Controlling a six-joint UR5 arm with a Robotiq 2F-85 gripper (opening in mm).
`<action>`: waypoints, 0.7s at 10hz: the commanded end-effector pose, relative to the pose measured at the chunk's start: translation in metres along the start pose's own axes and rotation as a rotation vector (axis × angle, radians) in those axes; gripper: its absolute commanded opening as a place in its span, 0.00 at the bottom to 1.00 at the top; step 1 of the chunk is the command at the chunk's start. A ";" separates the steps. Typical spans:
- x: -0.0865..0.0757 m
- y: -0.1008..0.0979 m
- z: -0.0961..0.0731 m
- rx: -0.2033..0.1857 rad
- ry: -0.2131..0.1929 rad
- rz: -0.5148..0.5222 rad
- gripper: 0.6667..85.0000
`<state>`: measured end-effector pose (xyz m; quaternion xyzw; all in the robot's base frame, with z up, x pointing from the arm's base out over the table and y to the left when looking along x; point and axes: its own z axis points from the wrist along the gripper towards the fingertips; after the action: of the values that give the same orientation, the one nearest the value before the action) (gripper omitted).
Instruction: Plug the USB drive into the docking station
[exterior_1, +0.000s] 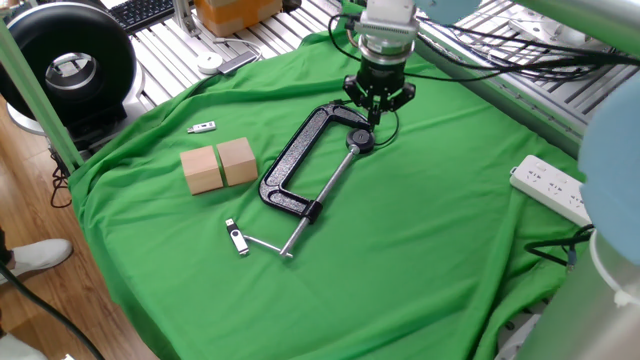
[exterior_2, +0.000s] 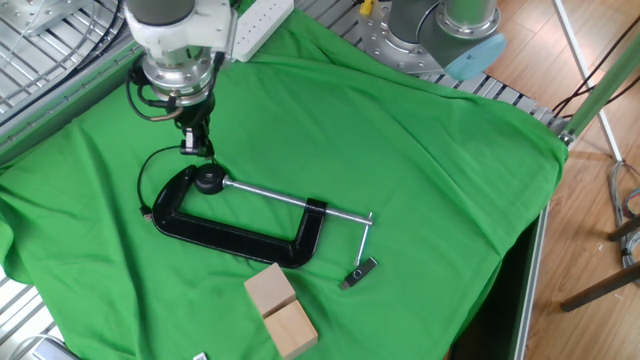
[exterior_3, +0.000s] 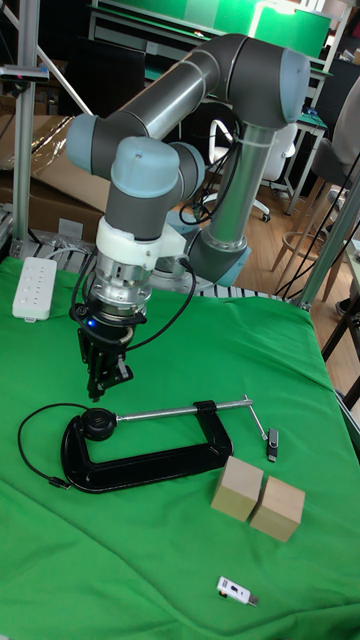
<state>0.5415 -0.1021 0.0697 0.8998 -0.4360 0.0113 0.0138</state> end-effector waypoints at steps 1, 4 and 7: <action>0.011 -0.012 -0.011 -0.010 -0.020 -0.038 0.01; 0.011 -0.022 -0.006 0.002 -0.042 -0.041 0.01; 0.013 -0.032 -0.005 0.006 -0.042 -0.044 0.01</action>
<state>0.5659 -0.0980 0.0744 0.9095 -0.4156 -0.0048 0.0105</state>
